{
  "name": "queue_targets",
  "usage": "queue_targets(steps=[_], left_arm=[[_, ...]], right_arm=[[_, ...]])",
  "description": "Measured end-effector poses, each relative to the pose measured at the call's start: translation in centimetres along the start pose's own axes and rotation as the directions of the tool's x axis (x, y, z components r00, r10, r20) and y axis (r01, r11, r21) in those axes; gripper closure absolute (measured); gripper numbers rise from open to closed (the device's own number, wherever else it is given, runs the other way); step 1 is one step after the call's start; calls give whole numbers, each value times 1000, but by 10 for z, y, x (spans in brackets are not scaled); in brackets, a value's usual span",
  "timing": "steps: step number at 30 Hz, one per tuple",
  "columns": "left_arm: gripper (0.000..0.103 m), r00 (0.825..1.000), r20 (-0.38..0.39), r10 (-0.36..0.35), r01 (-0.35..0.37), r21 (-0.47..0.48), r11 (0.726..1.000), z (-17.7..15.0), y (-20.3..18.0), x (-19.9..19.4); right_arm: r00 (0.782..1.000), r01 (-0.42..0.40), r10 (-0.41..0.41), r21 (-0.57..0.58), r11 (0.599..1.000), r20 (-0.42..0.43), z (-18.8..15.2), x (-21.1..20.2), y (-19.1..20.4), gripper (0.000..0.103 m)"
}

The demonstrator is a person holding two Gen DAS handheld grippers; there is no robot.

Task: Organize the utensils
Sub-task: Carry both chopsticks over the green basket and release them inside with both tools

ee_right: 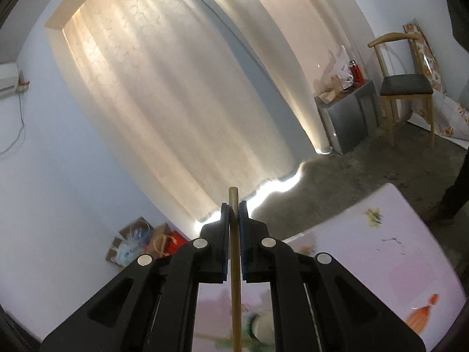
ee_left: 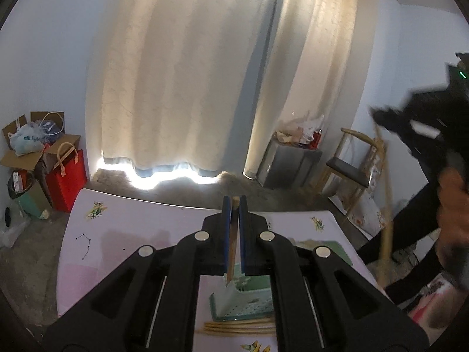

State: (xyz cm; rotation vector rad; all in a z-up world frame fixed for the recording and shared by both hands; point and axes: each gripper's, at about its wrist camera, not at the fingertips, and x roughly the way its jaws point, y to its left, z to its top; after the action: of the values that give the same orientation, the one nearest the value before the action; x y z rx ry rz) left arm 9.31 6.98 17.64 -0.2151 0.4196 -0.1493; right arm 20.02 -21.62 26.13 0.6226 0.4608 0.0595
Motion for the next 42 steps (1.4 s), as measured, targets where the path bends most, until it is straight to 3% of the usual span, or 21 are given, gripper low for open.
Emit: queue_targets(steps=[5, 10, 13, 16, 19, 21, 24, 26, 27, 32, 37, 42], left_arm=[[100, 1000, -22, -5, 5, -22, 1000, -1, 9, 0], [100, 999, -41, -6, 5, -43, 999, -7, 10, 0], [100, 999, -42, -5, 4, -41, 999, -8, 9, 0], [100, 999, -40, -6, 4, -51, 999, -9, 10, 0], [100, 999, -44, -9, 7, -49, 999, -9, 10, 3], [100, 999, -47, -10, 8, -51, 999, -9, 10, 2], [100, 999, -47, -12, 9, -66, 998, -9, 11, 0], [99, 999, -48, -12, 9, -68, 998, -9, 10, -2], [98, 999, -51, -16, 13, -67, 998, -10, 9, -3], [76, 999, -37, -29, 27, -50, 998, -11, 0, -12], [69, 999, -1, -34, 34, -52, 998, -12, -5, -35], [66, 999, 27, -29, 32, -136, 990, -26, 12, -70]], right_arm=[[994, 25, -19, -53, 998, 105, -14, 35, 26, 96], [978, -6, 31, -120, 993, 208, -49, 51, 34, 96], [959, 58, 5, -212, 975, 285, -78, 50, 36, 96], [959, 37, 32, -236, 971, 283, -96, 49, 36, 96], [939, 75, 32, -294, 953, 343, -117, 44, 39, 96], [946, 84, 36, -353, 932, 322, -130, 47, 44, 96], [964, 43, 54, -358, 933, 259, -139, 44, 39, 90], [970, 31, 55, -347, 937, 238, -144, 35, 32, 64], [971, 30, 55, -345, 938, 232, -146, 32, 28, 61], [982, 17, 39, -292, 956, 185, -148, 10, 8, 56], [986, -9, 35, -162, 987, 161, -132, -20, -27, 56], [984, 22, -10, -64, 998, 179, -119, -61, -69, 55]])
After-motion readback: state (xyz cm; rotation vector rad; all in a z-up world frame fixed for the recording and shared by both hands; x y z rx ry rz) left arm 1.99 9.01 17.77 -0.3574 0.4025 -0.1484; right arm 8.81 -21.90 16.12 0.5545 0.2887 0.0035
